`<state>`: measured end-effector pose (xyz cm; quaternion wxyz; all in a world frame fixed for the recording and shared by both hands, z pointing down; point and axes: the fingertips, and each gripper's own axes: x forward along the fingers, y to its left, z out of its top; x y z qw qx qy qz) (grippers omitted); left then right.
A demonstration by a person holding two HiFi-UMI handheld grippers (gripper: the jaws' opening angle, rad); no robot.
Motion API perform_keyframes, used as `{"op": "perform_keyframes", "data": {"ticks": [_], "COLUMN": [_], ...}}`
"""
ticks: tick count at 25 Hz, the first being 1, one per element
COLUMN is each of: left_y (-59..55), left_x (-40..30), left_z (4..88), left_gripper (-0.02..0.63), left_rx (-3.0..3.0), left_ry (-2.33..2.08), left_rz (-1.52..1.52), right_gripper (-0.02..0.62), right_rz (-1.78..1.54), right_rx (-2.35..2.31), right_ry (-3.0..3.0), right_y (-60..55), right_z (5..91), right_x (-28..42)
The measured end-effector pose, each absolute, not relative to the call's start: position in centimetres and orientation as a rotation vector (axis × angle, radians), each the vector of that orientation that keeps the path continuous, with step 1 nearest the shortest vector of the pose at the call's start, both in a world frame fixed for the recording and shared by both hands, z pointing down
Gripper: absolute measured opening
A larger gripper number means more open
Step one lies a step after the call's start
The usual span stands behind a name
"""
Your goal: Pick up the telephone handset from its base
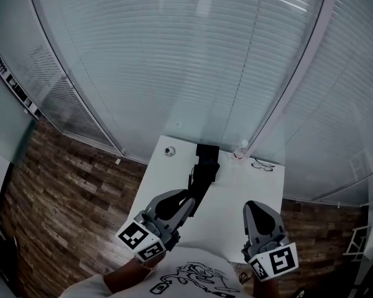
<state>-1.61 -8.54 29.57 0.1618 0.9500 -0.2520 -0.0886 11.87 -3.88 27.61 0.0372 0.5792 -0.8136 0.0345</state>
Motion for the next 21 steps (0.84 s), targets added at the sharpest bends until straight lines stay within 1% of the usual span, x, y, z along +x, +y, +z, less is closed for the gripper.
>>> {"op": "perform_keyframes", "data": {"ticks": [21], "left_y": [-9.1], "left_x": [-0.4], "left_z": [30.4], "left_gripper": [0.063], "left_rx": [2.689], "left_ry": [-0.718], "left_rz": [-0.243], "right_gripper": [0.011], "right_rz": [0.134], "right_rx": [1.786], "right_ry": [-2.496], "right_y": [-4.7], "right_z": [28.6], "right_x": [13.3]}}
